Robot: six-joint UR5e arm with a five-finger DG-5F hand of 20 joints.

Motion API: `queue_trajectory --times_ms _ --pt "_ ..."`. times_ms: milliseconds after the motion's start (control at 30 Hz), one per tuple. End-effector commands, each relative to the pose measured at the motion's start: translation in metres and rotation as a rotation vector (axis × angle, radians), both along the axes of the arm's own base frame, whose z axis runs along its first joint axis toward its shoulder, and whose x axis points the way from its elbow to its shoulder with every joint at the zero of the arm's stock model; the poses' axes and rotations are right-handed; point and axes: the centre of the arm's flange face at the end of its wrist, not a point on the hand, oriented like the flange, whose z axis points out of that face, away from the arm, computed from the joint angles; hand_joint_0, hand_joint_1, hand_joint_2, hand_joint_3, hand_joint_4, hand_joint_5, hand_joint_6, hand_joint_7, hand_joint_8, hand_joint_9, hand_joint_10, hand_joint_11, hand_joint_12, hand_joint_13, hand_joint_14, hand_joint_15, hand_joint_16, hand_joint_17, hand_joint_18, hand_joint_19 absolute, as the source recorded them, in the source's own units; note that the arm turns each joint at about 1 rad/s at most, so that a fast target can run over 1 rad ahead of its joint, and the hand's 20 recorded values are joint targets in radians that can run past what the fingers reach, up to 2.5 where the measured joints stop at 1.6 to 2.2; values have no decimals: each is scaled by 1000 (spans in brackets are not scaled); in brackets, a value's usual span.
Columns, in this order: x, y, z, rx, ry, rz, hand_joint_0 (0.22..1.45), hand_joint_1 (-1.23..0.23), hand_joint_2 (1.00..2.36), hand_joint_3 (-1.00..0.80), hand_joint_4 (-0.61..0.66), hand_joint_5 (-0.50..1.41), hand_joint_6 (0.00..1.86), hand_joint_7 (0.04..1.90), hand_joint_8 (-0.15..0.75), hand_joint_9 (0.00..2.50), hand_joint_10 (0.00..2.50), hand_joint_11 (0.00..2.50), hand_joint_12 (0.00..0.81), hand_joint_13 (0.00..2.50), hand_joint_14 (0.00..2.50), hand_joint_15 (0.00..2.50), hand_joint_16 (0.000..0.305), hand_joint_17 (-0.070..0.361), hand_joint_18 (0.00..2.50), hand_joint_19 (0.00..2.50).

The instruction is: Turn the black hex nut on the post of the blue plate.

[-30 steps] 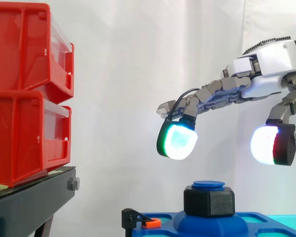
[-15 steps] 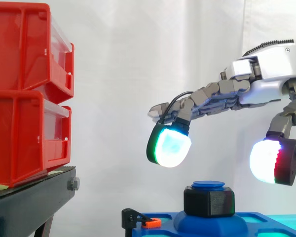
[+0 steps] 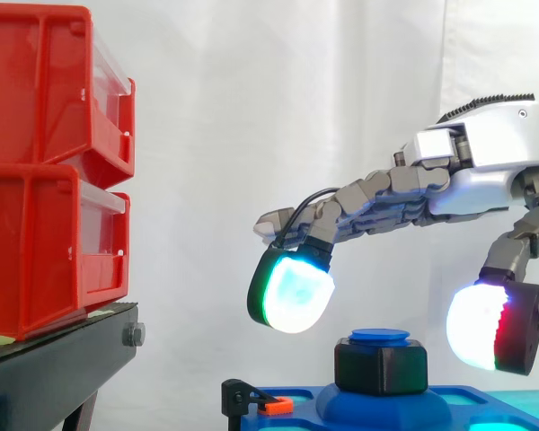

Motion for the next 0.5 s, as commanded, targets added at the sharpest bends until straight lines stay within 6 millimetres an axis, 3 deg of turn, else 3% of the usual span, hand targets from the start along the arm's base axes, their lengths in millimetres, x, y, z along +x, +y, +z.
queue_trajectory --times_ms 0,467 --pt "2 1 -4 3 -2 0 410 -824 1000 -500 0 -300 501 646 141 0 0 0 338 0 0 0 52 118 0 18" --pt "1 1 -5 2 9 0 402 -797 1000 -500 9 -300 501 647 148 0 0 0 345 0 0 0 53 119 0 21"
